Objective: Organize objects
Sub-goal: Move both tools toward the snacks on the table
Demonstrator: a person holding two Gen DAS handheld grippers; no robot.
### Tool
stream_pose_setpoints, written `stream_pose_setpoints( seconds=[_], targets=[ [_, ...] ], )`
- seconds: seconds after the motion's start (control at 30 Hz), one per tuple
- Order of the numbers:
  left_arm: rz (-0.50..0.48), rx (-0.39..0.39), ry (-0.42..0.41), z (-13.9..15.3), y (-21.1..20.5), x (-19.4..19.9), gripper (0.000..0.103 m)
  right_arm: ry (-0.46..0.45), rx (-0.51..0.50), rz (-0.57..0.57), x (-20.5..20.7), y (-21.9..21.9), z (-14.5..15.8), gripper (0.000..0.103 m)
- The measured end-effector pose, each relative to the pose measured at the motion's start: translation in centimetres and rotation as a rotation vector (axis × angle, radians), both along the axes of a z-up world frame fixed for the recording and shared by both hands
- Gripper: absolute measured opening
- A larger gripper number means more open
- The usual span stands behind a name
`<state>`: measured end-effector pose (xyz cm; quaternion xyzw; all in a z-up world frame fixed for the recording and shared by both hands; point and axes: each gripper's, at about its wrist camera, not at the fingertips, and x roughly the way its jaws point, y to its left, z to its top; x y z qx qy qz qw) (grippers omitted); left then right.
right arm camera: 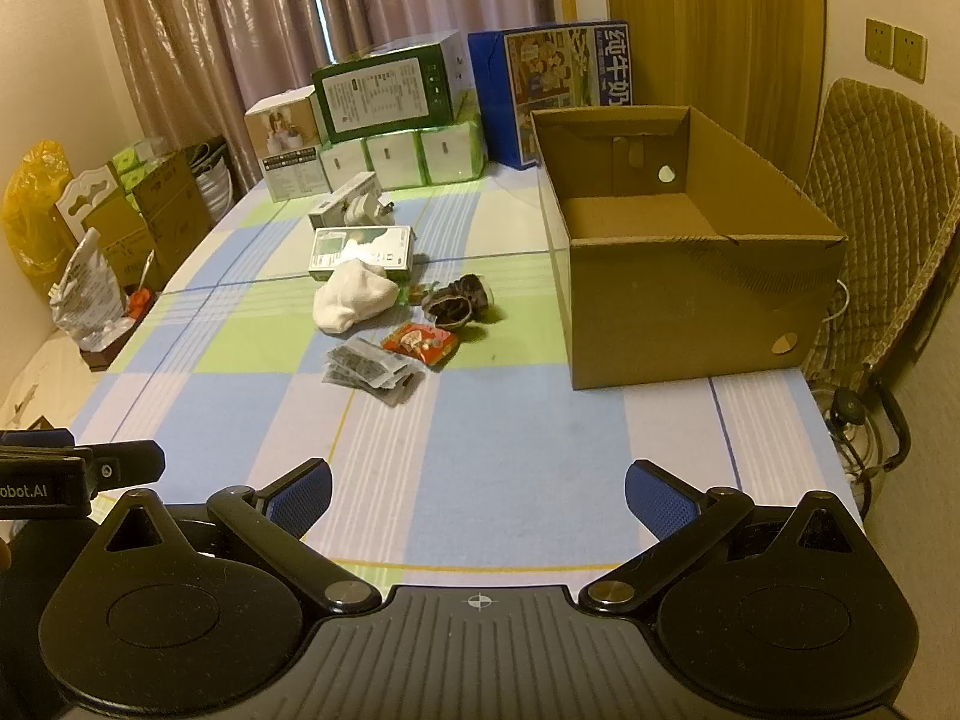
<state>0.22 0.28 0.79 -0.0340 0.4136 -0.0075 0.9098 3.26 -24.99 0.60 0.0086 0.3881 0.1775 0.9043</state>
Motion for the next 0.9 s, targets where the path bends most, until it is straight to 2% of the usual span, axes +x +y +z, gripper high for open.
stream_pose_setpoints(
  seconds=[0.57,0.9],
  targets=[
    [-0.003,0.000,0.009,-0.6,0.1,-0.1,0.102,0.009,0.003,-0.003,-0.2,0.2,-0.6,0.101],
    [-0.021,-0.004,0.022,-1.3,0.1,1.2,0.102,0.026,0.015,-0.009,0.7,-0.2,-1.3,0.101]
  ],
)
